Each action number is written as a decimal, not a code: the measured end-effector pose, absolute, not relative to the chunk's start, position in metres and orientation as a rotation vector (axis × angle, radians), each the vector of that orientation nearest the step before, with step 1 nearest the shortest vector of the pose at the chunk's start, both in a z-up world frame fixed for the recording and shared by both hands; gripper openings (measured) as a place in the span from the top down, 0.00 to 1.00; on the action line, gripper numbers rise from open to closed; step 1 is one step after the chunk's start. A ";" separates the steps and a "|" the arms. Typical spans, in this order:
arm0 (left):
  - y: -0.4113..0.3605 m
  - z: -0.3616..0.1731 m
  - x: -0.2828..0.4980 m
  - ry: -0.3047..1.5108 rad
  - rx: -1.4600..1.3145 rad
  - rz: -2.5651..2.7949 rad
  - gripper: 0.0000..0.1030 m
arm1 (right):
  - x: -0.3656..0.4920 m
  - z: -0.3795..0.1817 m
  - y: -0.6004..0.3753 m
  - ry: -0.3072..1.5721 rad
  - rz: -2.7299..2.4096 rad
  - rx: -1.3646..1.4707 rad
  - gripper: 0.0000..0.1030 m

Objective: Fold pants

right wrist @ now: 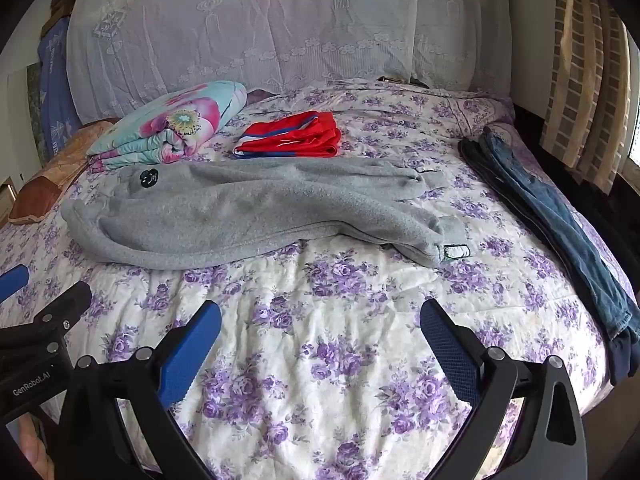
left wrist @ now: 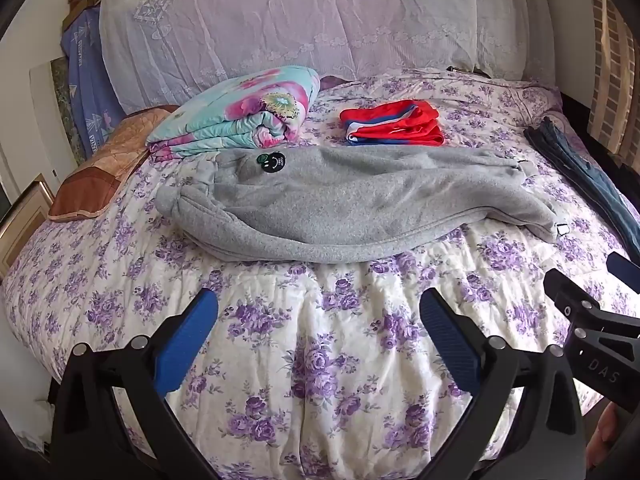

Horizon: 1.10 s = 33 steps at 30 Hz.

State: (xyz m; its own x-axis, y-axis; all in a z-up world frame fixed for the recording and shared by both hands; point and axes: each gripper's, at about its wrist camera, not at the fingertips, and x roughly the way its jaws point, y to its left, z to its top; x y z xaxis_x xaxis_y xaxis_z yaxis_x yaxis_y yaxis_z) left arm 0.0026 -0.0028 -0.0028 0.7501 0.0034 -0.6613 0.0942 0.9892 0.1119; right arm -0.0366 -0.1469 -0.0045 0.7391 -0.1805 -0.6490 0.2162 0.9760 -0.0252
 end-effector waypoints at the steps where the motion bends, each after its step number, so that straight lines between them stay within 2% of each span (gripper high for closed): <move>1: -0.004 -0.003 0.003 0.721 0.142 -0.050 0.05 | -0.037 -0.005 -0.147 0.707 -0.217 0.053 0.03; 33: -0.001 -0.003 0.004 0.723 0.134 -0.052 0.05 | -0.034 -0.005 -0.136 0.712 -0.209 0.045 0.03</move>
State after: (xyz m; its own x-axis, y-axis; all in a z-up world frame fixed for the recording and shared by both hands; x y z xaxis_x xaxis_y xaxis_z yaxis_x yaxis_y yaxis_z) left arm 0.0044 -0.0012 -0.0034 0.7491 -0.0014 -0.6625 0.0941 0.9901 0.1044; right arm -0.0345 -0.1358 -0.0049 0.7371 -0.1745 -0.6529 0.2052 0.9783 -0.0297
